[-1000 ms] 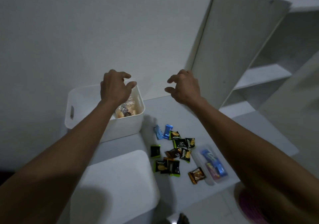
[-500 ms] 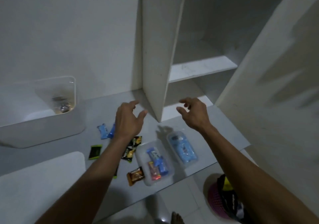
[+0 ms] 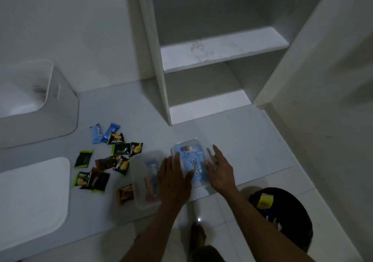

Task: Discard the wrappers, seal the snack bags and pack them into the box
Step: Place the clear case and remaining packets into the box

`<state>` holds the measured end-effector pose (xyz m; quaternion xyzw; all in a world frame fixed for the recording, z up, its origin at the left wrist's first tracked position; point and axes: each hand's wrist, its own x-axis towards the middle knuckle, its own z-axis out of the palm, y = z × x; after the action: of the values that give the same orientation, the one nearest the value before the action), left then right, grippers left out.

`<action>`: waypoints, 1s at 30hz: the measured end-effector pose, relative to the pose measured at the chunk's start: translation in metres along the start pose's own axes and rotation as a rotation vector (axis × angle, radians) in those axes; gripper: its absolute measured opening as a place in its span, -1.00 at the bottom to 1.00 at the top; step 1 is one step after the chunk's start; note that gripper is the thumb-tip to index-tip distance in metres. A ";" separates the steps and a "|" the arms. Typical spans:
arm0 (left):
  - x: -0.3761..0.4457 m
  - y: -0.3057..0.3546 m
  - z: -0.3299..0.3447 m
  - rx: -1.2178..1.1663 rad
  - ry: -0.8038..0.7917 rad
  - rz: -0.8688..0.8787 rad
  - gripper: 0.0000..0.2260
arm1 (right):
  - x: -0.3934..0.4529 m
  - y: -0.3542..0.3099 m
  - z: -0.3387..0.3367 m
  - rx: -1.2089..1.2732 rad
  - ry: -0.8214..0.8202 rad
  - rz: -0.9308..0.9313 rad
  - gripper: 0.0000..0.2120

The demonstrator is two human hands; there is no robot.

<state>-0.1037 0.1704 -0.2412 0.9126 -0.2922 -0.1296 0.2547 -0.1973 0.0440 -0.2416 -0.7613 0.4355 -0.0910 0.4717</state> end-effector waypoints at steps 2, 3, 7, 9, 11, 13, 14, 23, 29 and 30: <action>-0.004 0.006 0.013 0.036 -0.055 -0.058 -0.31 | 0.003 0.008 0.002 0.037 -0.035 0.010 -0.46; -0.004 0.008 0.019 0.044 -0.067 -0.080 -0.31 | 0.004 0.011 0.002 0.046 -0.048 0.013 -0.46; -0.001 0.015 0.031 0.062 -0.101 -0.181 -0.32 | 0.009 0.017 0.000 0.071 -0.075 0.009 -0.50; -0.001 0.021 0.030 0.081 -0.077 -0.194 -0.33 | 0.009 0.017 -0.001 0.093 -0.083 0.012 -0.52; 0.000 0.028 0.027 0.057 -0.054 -0.203 -0.34 | 0.006 0.015 -0.003 0.114 -0.074 0.010 -0.52; 0.001 0.032 0.022 -0.011 -0.024 -0.189 -0.37 | 0.002 0.009 -0.007 0.160 -0.055 0.014 -0.50; 0.002 0.034 0.017 -0.066 -0.006 -0.168 -0.38 | -0.001 0.005 -0.009 0.188 -0.043 0.016 -0.49; -0.021 -0.003 -0.071 -0.255 0.122 -0.089 -0.44 | -0.037 -0.061 0.022 0.254 -0.088 -0.122 -0.58; -0.037 -0.050 -0.097 -0.271 0.103 -0.150 -0.42 | -0.055 -0.081 0.070 0.163 -0.128 -0.189 -0.70; -0.037 -0.056 -0.095 -0.277 0.099 -0.155 -0.41 | -0.057 -0.082 0.074 0.149 -0.136 -0.176 -0.67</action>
<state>-0.0703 0.2692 -0.1889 0.8940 -0.1873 -0.1430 0.3812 -0.1436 0.1480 -0.2003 -0.7639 0.3261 -0.1124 0.5454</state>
